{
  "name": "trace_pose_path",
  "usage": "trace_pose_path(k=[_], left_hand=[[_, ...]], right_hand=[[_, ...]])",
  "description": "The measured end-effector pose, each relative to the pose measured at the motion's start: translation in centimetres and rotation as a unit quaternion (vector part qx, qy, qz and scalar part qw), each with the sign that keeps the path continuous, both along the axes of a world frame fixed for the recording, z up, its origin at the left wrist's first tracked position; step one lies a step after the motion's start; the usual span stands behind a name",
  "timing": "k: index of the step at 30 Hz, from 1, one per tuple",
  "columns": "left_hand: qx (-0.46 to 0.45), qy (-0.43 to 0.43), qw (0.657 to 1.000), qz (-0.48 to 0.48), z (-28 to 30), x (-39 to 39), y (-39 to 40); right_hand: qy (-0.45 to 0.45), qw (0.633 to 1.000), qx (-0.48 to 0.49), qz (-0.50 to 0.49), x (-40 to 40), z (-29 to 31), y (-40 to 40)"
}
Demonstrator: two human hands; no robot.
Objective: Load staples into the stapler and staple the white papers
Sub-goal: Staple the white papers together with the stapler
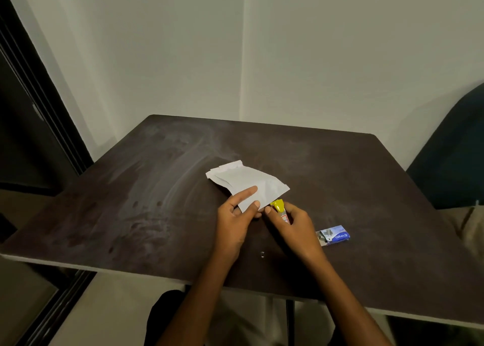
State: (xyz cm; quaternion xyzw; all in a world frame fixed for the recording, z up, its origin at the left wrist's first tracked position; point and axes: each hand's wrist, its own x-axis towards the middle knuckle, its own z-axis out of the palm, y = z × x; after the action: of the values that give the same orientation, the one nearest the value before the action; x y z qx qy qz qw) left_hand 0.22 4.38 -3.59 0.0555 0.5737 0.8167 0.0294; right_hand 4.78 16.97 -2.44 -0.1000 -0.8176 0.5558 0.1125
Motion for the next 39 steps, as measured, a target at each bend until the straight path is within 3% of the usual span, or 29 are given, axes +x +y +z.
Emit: trace_pose_path(k=[9, 14, 21, 34, 39], left_hand=[[-0.009, 0.015, 1.0, 0.0, -0.5, -0.3, -0.1], [-0.023, 0.03, 0.999, 0.018, -0.5, -1.0, 0.0], [-0.03, 0.031, 0.999, 0.013, -0.6, -1.4, 0.2], [-0.076, 0.034, 0.996, -0.023, -0.2, -1.8, 0.3], [-0.094, 0.029, 0.994, -0.039, -0.1, -1.9, 0.4]], right_hand=[[-0.052, 0.993, 0.097, 0.031, 0.2, 1.0, 0.6], [-0.061, 0.97, 0.232, 0.044, 0.8, 1.6, 0.6], [-0.085, 0.954, 0.286, 0.039, 1.6, 1.6, -0.3], [-0.087, 0.954, 0.283, 0.045, 1.5, 1.1, -0.8], [-0.062, 0.975, 0.211, -0.009, 1.2, 1.8, 0.6]])
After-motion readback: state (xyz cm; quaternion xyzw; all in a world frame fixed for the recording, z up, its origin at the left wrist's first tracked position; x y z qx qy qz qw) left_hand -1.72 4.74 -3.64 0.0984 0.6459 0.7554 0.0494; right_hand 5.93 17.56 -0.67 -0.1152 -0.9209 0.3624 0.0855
